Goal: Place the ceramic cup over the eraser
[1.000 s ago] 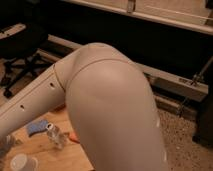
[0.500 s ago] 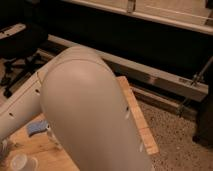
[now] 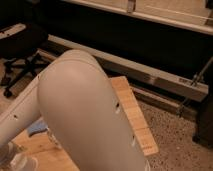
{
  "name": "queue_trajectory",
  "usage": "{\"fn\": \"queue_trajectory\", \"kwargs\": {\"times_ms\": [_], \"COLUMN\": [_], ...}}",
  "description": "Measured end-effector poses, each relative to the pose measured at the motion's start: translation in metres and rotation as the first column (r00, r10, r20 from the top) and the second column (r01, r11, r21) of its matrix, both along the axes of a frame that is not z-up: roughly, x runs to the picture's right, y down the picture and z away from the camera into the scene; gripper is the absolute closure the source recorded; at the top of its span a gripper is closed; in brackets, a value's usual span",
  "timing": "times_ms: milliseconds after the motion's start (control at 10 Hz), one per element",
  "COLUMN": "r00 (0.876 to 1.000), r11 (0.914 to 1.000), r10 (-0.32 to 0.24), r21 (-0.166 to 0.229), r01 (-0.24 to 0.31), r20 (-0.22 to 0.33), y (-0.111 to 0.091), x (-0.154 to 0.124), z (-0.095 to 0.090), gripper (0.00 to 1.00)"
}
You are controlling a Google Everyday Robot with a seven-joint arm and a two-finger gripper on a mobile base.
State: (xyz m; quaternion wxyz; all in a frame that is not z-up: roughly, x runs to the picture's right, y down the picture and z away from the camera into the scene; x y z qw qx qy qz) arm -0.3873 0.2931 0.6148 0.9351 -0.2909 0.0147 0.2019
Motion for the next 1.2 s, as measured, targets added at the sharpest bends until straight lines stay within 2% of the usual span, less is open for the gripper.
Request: {"fn": "queue_trajectory", "kwargs": {"times_ms": [400, 800, 1200], "r00": [0.999, 0.999, 1.0], "r11": [0.9982, 0.9961, 0.9957], "r10": [0.037, 0.044, 0.02], "r21": [-0.047, -0.077, -0.09], "r01": [-0.036, -0.043, -0.018], "r20": [0.009, 0.01, 0.016], "y": [0.01, 0.017, 0.022], "x": [0.004, 0.004, -0.002], "z": [0.013, 0.02, 0.022], "gripper": [0.35, 0.36, 0.71]}}
